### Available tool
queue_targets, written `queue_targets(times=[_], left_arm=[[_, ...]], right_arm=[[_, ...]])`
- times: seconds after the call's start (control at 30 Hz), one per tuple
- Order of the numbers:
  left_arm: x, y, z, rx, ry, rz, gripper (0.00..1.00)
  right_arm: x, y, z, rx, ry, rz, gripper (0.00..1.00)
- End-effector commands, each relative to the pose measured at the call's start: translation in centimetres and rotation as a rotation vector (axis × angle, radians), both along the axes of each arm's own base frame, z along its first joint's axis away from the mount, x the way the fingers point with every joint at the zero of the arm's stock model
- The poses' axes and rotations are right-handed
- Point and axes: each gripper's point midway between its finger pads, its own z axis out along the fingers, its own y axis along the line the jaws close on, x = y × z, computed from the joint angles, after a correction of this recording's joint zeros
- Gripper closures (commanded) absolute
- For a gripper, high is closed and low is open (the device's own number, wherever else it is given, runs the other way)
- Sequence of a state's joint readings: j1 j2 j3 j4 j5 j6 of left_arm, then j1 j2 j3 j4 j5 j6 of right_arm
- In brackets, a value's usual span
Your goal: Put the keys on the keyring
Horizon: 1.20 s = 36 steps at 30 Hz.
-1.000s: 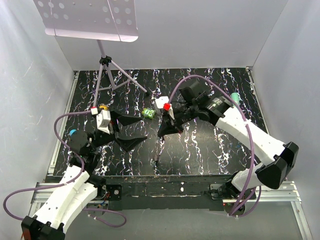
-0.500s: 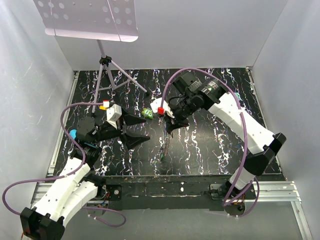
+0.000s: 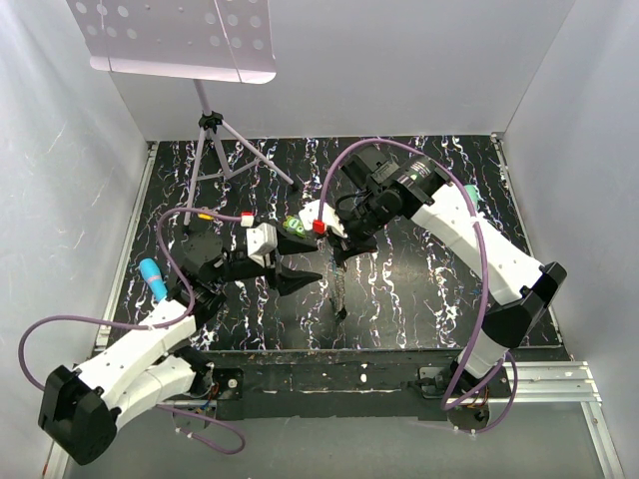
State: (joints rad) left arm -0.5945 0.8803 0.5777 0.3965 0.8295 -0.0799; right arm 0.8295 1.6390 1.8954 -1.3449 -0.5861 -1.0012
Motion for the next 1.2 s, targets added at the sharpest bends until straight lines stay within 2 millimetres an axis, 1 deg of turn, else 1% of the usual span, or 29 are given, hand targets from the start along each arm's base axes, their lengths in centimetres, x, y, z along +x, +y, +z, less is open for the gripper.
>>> queue_targets(times=[0.0,0.1,0.2,0.27,0.4,0.57,0.67,0.73,0.8,0.9,1.0,1.1,1.17], left_arm=[[1.2,-0.6,1.2,-0.015,-0.084,0.025,0.43],[1.3,-1.1,0.8,-0.006,-0.069,0.011,0.5],[1.2,-1.4,0.8,-0.005,-0.063,-0.001,0.52],[1.2,-1.6,0.8,-0.01,-0.06,-0.004,0.57],[0.9,-2.2,0.7,-0.005,-0.046,-0.027,0.62],[0.6,-2.7,0.6,0.0,-0.041,-0.046,0.65],[0.5,-2.9,0.5,0.007,-0.036,-0.054,0.68],[0.4,-3.0,0.4,0.012,-0.036,-0.061,0.73],[0.4,-3.1,0.2,0.019,-0.03,-0.063,0.75],[0.3,-3.2,0.4,0.019,-0.036,-0.064,0.8],[0.4,-3.4,0.0,0.042,-0.025,-0.066,0.86],[0.5,-3.6,-0.3,0.061,-0.002,-0.064,0.87],[0.8,-3.6,-0.5,0.071,-0.019,-0.052,0.86]], right_arm=[[-3.2,-2.6,0.3,-0.087,0.105,0.033,0.99],[-3.3,-2.6,0.4,-0.088,0.107,0.033,0.99],[-3.3,-2.5,0.3,-0.088,0.11,0.031,0.99],[-3.4,-2.6,0.3,-0.09,0.11,0.03,0.99],[-3.4,-2.6,0.2,-0.092,0.114,0.03,0.99],[-3.4,-2.7,0.0,-0.099,0.115,0.027,0.99],[-3.4,-2.7,0.0,-0.098,0.117,0.026,0.99],[-3.5,-2.7,0.1,-0.098,0.119,0.026,0.99],[-3.5,-2.7,0.0,-0.098,0.119,0.026,0.99],[-3.5,-2.8,0.1,-0.098,0.119,0.026,0.99],[-3.6,-2.8,0.1,-0.096,0.12,0.025,0.99],[-3.6,-2.9,0.1,-0.096,0.117,0.025,0.99],[-3.6,-2.9,0.1,-0.098,0.122,0.024,0.99]])
